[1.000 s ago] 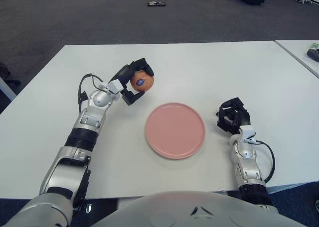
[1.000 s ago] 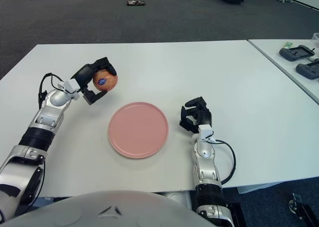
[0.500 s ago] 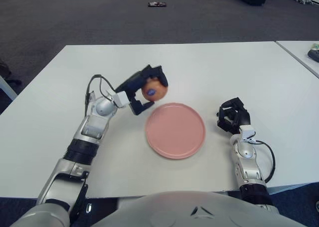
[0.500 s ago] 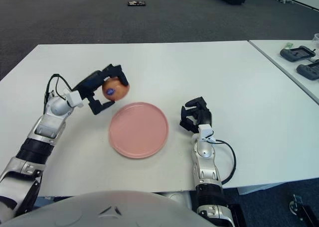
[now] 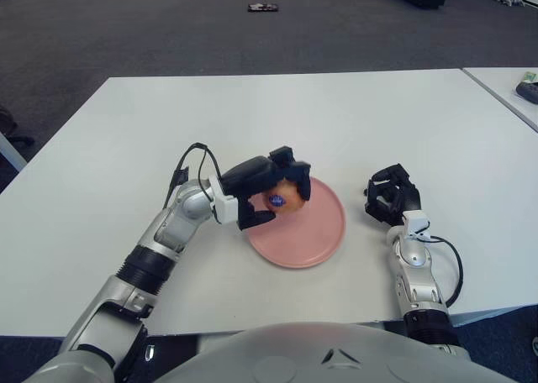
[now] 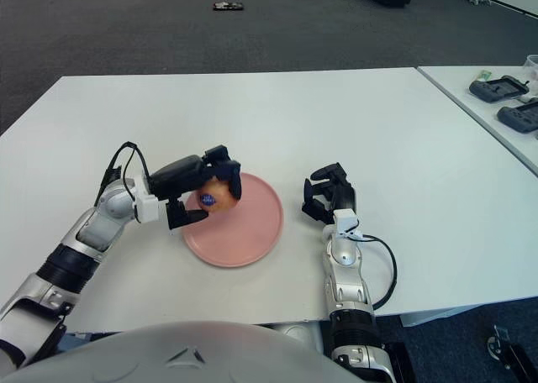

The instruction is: Put the apple into the plate.

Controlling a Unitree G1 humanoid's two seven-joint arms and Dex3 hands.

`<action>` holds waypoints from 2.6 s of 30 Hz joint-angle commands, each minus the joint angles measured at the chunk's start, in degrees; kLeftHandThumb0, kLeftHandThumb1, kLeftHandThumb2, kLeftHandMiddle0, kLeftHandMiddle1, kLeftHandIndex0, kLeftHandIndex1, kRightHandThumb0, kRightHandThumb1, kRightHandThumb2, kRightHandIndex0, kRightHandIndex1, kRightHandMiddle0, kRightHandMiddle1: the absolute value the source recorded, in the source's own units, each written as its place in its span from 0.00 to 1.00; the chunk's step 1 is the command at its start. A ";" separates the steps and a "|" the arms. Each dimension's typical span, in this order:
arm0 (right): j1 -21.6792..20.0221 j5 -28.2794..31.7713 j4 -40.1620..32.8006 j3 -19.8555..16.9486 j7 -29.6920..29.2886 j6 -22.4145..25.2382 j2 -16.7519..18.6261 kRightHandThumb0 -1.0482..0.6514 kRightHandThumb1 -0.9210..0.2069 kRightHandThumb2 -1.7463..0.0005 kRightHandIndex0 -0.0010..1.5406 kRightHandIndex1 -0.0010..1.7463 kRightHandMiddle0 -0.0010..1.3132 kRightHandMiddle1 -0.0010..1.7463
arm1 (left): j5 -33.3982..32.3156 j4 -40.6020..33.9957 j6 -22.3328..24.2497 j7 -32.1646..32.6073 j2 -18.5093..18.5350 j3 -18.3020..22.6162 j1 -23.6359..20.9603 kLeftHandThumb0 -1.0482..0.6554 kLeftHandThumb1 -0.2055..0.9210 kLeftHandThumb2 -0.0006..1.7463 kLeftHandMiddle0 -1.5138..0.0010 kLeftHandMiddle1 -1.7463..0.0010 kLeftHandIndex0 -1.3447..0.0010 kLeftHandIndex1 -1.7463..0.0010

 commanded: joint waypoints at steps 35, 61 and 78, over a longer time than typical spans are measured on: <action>0.38 1.13 0.85 -0.16 1.38 -1.22 -0.07 0.38 0.33 0.41 0.37 0.85 0.32 1.00 | 42.63 21.79 -8.18 51.28 -1.78 -15.42 -5.78 0.61 0.09 1.00 0.38 0.00 0.44 0.08; 0.03 0.83 1.49 0.02 0.85 -1.18 -0.17 0.38 0.31 0.42 0.37 0.84 0.31 1.00 | 25.96 25.99 -13.91 38.59 -2.38 -14.98 -6.31 0.13 1.00 0.42 1.00 0.82 1.00 0.70; 0.05 1.16 1.23 -0.09 1.15 0.16 -0.22 0.38 0.30 0.43 0.36 0.86 0.31 1.00 | 22.54 24.60 -11.82 37.50 -3.43 -12.16 -4.65 0.07 0.99 0.40 1.00 1.00 1.00 0.81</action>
